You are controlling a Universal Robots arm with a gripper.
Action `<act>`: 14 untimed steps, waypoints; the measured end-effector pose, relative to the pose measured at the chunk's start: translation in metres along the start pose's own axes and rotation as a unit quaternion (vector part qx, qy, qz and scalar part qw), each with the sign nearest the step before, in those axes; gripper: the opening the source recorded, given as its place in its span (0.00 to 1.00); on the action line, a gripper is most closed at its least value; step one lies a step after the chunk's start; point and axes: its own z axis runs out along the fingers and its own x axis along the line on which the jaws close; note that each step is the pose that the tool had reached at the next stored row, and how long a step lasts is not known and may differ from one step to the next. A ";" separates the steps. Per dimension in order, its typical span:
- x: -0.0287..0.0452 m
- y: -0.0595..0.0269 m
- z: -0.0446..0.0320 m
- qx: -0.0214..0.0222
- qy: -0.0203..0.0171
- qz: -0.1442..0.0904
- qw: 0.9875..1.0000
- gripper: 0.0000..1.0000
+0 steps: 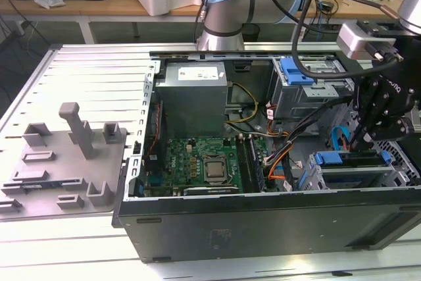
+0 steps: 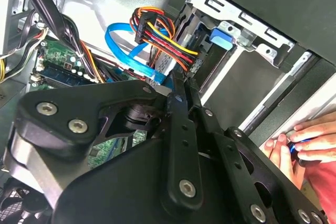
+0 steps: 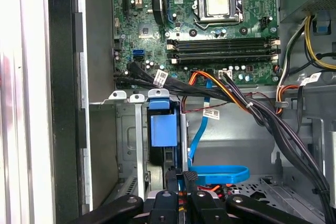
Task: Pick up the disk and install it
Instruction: 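Insert the second disk wire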
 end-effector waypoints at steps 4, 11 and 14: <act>0.0006 -0.0001 0.0000 0.000 0.000 0.000 1.000 0.16; 0.0016 -0.0002 0.0008 0.000 0.000 0.000 1.000 0.16; 0.0016 -0.0002 0.0013 0.000 0.000 0.000 1.000 0.16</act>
